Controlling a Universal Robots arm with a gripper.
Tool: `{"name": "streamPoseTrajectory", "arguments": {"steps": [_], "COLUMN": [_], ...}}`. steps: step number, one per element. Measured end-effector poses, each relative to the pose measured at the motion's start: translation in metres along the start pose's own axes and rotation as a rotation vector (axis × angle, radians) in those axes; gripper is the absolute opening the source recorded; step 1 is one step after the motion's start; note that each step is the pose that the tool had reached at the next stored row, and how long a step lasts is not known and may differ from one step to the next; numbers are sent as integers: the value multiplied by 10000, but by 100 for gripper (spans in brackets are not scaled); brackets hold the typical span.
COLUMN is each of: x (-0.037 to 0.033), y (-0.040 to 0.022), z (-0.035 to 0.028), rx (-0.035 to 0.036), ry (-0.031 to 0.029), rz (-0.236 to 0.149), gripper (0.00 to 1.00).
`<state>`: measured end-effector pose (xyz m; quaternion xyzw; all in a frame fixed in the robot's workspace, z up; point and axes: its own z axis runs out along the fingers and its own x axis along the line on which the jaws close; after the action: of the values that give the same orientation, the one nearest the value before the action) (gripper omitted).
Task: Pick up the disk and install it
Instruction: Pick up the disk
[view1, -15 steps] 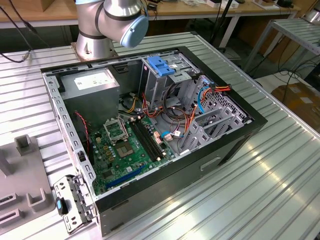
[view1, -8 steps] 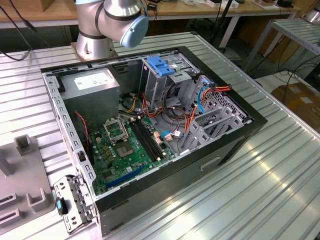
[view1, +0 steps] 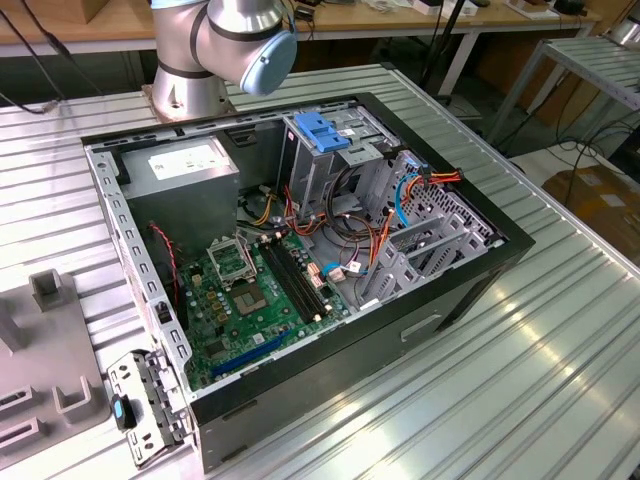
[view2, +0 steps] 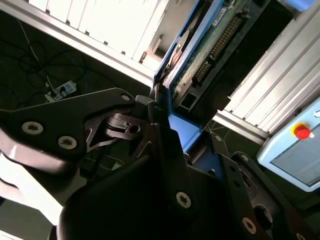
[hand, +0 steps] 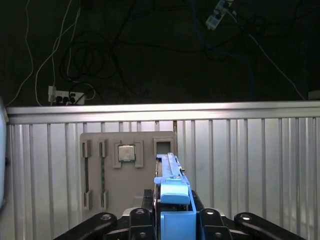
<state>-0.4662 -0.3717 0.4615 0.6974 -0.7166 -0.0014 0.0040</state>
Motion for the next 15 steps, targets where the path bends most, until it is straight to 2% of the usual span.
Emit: {"name": "streamPoseTrajectory", "arguments": {"steps": [8, 15], "x": [1, 1], "y": [1, 2], "z": [-137, -298], "rx": [0, 0], "ry": [0, 0], "rz": [0, 0], "gripper": [37, 37]}}
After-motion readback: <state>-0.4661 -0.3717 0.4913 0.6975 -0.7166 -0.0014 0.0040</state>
